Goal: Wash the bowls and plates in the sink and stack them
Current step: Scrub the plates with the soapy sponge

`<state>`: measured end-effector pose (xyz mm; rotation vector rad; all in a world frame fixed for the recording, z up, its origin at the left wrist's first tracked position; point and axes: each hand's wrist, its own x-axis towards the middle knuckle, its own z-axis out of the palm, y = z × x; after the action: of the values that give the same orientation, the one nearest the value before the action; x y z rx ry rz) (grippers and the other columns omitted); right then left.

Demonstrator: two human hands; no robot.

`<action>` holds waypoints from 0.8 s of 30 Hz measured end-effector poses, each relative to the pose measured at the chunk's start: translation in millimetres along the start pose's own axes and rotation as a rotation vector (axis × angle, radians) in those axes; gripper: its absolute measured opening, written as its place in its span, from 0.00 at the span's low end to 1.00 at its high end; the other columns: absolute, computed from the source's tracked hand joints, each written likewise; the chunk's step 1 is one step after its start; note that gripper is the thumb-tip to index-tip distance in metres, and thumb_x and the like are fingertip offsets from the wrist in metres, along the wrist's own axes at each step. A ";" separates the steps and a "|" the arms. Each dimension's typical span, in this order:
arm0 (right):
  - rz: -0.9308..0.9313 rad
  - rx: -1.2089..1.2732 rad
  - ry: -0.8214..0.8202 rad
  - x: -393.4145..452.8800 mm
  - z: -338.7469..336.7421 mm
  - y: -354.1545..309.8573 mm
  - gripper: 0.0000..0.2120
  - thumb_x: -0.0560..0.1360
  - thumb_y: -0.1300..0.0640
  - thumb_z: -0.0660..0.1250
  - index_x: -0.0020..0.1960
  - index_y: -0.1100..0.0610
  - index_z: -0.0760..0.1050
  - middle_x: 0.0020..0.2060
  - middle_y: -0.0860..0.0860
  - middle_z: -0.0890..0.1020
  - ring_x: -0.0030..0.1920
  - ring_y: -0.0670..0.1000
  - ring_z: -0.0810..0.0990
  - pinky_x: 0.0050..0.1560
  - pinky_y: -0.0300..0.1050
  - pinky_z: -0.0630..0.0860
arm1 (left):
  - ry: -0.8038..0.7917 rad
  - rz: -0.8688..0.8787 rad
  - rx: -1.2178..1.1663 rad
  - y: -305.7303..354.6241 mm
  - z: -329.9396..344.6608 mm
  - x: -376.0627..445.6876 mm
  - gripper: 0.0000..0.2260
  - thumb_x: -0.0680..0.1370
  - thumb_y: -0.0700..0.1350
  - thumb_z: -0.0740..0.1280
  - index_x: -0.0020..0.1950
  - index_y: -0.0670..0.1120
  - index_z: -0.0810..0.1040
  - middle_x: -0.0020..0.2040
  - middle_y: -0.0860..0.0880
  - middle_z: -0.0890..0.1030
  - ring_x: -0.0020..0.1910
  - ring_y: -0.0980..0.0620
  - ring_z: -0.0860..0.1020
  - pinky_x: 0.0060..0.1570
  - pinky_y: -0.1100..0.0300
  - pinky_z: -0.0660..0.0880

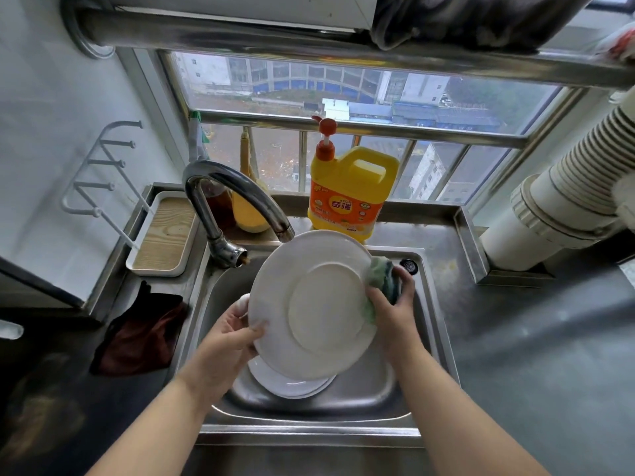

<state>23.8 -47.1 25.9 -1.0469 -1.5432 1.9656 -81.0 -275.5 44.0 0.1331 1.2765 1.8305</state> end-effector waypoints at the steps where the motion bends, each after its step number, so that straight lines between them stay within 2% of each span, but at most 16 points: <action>1: -0.071 -0.059 -0.069 2.2 -3.1 -7.8 0.25 0.66 0.56 0.69 0.59 0.38 0.67 0.59 0.52 0.74 0.57 0.53 0.76 0.55 0.53 0.78 | -0.026 -0.047 0.055 4.3 -4.6 0.4 0.26 0.55 0.49 0.83 0.49 0.47 0.81 0.48 0.43 0.82 0.46 0.47 0.81 0.42 0.55 0.79; 3: -0.209 -0.255 -0.211 3.3 -2.5 -22.8 0.25 0.67 0.58 0.70 0.59 0.39 0.67 0.58 0.50 0.73 0.57 0.52 0.76 0.52 0.49 0.79 | -0.047 -0.117 0.111 15.6 -4.7 4.8 0.20 0.60 0.50 0.80 0.49 0.47 0.82 0.49 0.42 0.82 0.46 0.46 0.81 0.43 0.55 0.78; 6: -0.423 -0.581 -0.303 -0.2 10.1 -35.1 0.29 0.68 0.60 0.74 0.59 0.36 0.66 0.57 0.45 0.72 0.56 0.47 0.74 0.52 0.41 0.76 | -0.081 -0.065 0.161 27.8 12.2 15.3 0.07 0.72 0.47 0.71 0.43 0.44 0.79 0.42 0.44 0.79 0.39 0.50 0.79 0.39 0.61 0.76; 9: -0.473 -0.706 -0.154 -10.1 29.9 -36.6 0.27 0.71 0.54 0.71 0.66 0.40 0.66 0.61 0.48 0.68 0.61 0.48 0.67 0.58 0.41 0.67 | 0.005 0.033 0.198 25.7 32.2 23.4 0.09 0.76 0.43 0.67 0.46 0.37 0.75 0.38 0.44 0.76 0.34 0.52 0.76 0.34 0.63 0.74; 11: -0.513 -0.819 -0.040 -23.1 45.2 -31.3 0.25 0.74 0.44 0.63 0.69 0.44 0.63 0.67 0.54 0.63 0.66 0.51 0.59 0.65 0.46 0.61 | 0.077 0.080 0.200 20.0 42.0 24.0 0.13 0.77 0.43 0.67 0.48 0.32 0.72 0.37 0.43 0.75 0.35 0.50 0.73 0.34 0.60 0.72; 13: -0.653 -0.969 0.007 -37.9 59.1 -23.4 0.24 0.74 0.39 0.56 0.69 0.44 0.60 0.69 0.56 0.62 0.67 0.54 0.58 0.67 0.48 0.57 | 0.133 0.120 0.206 15.3 50.4 21.3 0.12 0.77 0.44 0.67 0.44 0.34 0.74 0.36 0.43 0.76 0.34 0.49 0.74 0.33 0.59 0.72; 15: -0.726 -1.019 -0.006 -42.0 64.4 -18.6 0.23 0.75 0.38 0.54 0.68 0.44 0.60 0.68 0.56 0.64 0.67 0.54 0.60 0.66 0.48 0.56 | 0.184 0.140 0.216 12.3 55.6 16.6 0.10 0.80 0.42 0.64 0.42 0.37 0.76 0.37 0.41 0.77 0.36 0.47 0.75 0.34 0.57 0.73; 17: -0.692 -1.002 0.018 -31.1 58.5 -19.8 0.22 0.75 0.39 0.54 0.67 0.45 0.60 0.68 0.55 0.66 0.66 0.54 0.60 0.66 0.46 0.55 | 0.221 0.154 0.199 9.8 55.6 12.3 0.12 0.81 0.41 0.61 0.43 0.33 0.72 0.38 0.40 0.74 0.36 0.46 0.71 0.35 0.56 0.70; 19: -0.481 -0.929 0.062 -12.6 46.8 -24.5 0.22 0.78 0.40 0.55 0.68 0.47 0.61 0.68 0.55 0.66 0.67 0.55 0.61 0.67 0.47 0.56 | 0.252 0.172 0.194 7.9 53.2 9.1 0.13 0.81 0.41 0.60 0.43 0.32 0.68 0.37 0.42 0.72 0.35 0.47 0.69 0.34 0.57 0.68; 21: -0.291 -0.865 0.096 -0.6 38.7 -26.5 0.21 0.79 0.43 0.56 0.70 0.50 0.62 0.68 0.56 0.66 0.67 0.57 0.61 0.67 0.50 0.58 | 0.266 0.178 0.213 7.6 52.5 6.8 0.12 0.82 0.41 0.60 0.42 0.35 0.69 0.35 0.43 0.72 0.33 0.49 0.69 0.32 0.58 0.69; 22: -0.289 -0.868 0.104 -2.5 40.0 -27.1 0.21 0.79 0.44 0.57 0.69 0.50 0.63 0.67 0.56 0.67 0.67 0.57 0.61 0.67 0.52 0.59 | 0.267 0.181 0.225 8.0 53.5 6.2 0.12 0.82 0.42 0.60 0.41 0.37 0.71 0.34 0.44 0.73 0.33 0.50 0.70 0.32 0.58 0.70; 24: -0.415 -0.870 0.064 -17.6 52.7 -30.4 0.22 0.77 0.41 0.55 0.67 0.51 0.65 0.66 0.56 0.68 0.65 0.57 0.63 0.67 0.53 0.62 | 0.270 0.193 0.241 8.2 55.9 5.7 0.12 0.81 0.41 0.60 0.39 0.39 0.71 0.34 0.43 0.73 0.33 0.48 0.69 0.32 0.58 0.69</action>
<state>-9.6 -84.0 65.1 -0.9400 -2.4100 0.9569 -59.8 -232.6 74.6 0.1486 1.7249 1.8966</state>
